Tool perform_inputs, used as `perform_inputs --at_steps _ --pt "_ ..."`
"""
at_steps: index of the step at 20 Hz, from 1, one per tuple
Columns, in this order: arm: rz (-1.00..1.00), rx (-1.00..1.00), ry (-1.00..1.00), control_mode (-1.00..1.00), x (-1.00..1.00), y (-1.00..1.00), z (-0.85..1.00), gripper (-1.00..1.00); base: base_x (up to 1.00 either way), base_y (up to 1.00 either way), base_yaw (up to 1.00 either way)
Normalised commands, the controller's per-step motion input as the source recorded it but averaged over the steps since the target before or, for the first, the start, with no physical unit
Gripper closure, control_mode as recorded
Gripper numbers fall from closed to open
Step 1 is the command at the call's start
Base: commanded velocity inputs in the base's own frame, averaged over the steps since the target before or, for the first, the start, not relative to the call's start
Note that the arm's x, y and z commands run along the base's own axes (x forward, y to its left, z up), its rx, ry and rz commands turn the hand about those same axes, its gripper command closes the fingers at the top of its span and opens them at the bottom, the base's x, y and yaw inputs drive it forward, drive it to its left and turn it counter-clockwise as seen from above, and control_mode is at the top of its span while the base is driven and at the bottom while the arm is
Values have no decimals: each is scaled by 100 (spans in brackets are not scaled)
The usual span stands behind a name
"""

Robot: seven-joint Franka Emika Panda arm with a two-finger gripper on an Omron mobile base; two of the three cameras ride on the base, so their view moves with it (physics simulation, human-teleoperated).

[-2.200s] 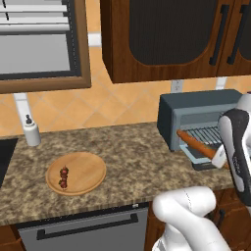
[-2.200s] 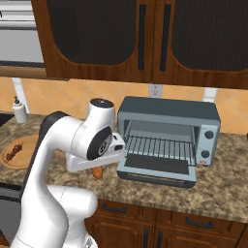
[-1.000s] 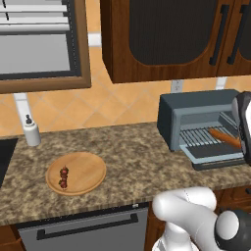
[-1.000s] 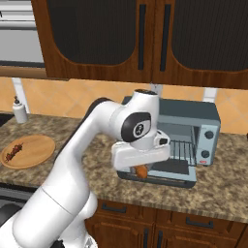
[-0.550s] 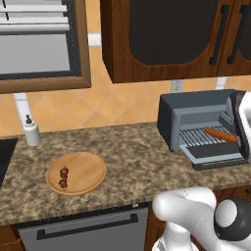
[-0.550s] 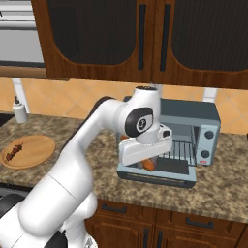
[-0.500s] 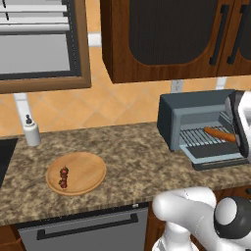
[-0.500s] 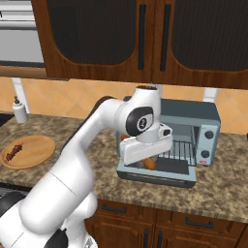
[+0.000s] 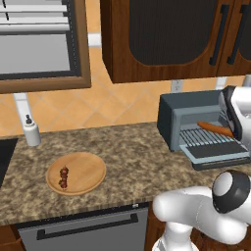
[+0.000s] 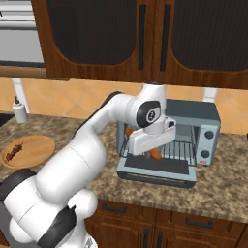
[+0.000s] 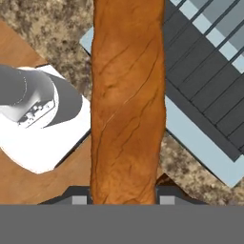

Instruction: Pick up the kebab skewer and baguette bread, and place them inside the toaster oven. Close the toaster oven door and start by setting the timer.

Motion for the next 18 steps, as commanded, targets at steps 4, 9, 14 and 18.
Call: perform_inputs --at_steps 4,9,14,18 --pt "-3 3 0 -100 54 -11 -32 100 0 0 0" --pt "-7 0 0 -100 21 -29 -35 100 0 0 0" --pt "-12 0 -2 -100 21 -33 -12 100 0 0 0" --pt "-10 0 -4 -100 21 -14 -4 100 0 0 0"
